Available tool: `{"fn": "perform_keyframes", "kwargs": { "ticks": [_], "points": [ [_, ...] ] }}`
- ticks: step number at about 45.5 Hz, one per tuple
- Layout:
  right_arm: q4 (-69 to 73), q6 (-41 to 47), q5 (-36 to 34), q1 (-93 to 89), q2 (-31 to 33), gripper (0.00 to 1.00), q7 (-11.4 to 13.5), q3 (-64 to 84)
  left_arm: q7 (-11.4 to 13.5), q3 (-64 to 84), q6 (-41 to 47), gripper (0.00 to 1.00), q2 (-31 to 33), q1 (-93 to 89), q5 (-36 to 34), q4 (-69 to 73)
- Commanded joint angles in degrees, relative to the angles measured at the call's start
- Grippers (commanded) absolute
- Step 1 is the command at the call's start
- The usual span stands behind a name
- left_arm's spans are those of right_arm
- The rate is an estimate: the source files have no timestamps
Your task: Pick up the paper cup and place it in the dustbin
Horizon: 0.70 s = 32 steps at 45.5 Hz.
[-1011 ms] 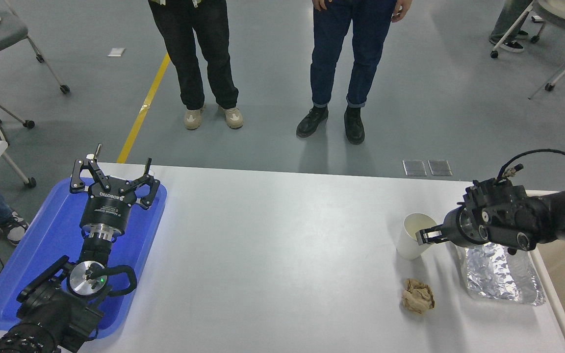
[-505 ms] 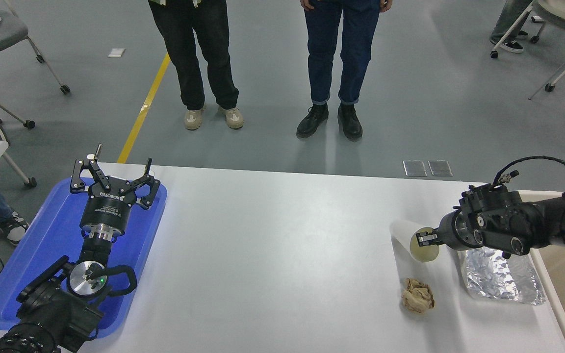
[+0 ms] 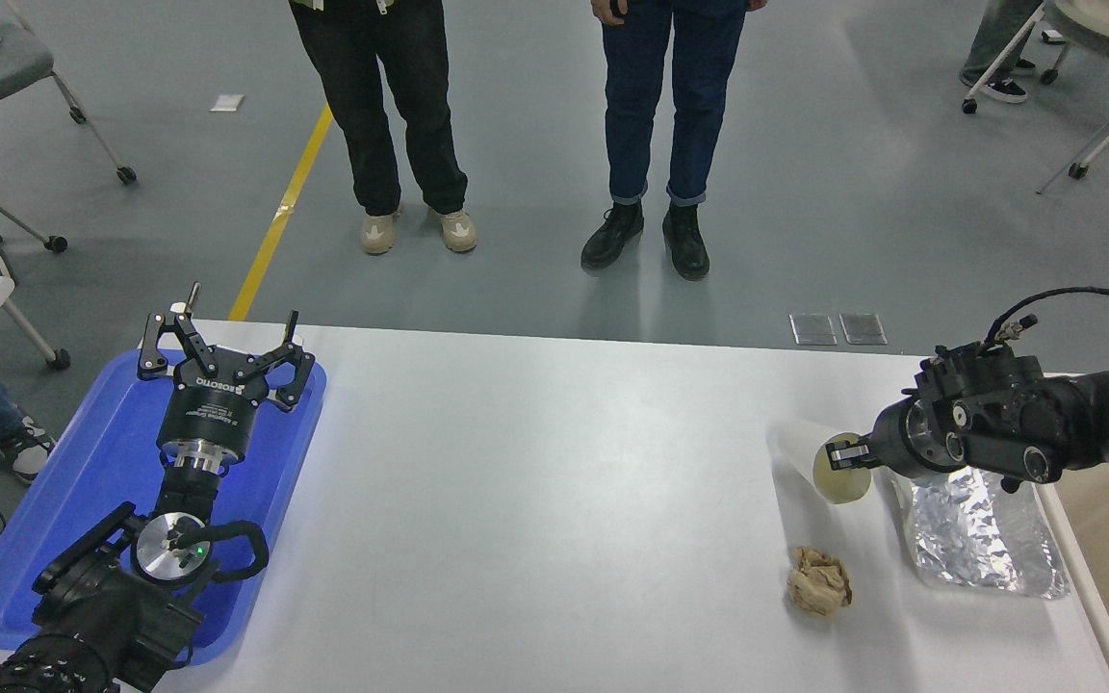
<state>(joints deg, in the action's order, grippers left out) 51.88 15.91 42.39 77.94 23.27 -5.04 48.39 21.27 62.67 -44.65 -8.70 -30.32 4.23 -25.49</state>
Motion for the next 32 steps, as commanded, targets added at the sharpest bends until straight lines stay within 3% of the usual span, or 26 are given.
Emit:
{"fn": "perform_keyframes", "kwargs": {
  "ticks": [1, 16, 32],
  "points": [
    [10.2, 3.4, -0.6, 11.7, 5.3, 0.00, -0.2, 5.6, 0.0, 0.0, 0.0, 1.00, 0.0, 0.0, 0.0, 0.0],
    [25.6, 10.0, -5.0, 35.2, 8.7, 0.00, -0.2, 17.3, 0.0, 0.0, 0.0, 1.00, 0.0, 0.0, 0.0, -0.1],
    [30.6, 19.9, -6.9, 51.9, 8.7, 0.00, -0.2, 22.0, 0.0, 0.0, 0.0, 1.00, 0.0, 0.0, 0.0, -0.1]
  ]
}}
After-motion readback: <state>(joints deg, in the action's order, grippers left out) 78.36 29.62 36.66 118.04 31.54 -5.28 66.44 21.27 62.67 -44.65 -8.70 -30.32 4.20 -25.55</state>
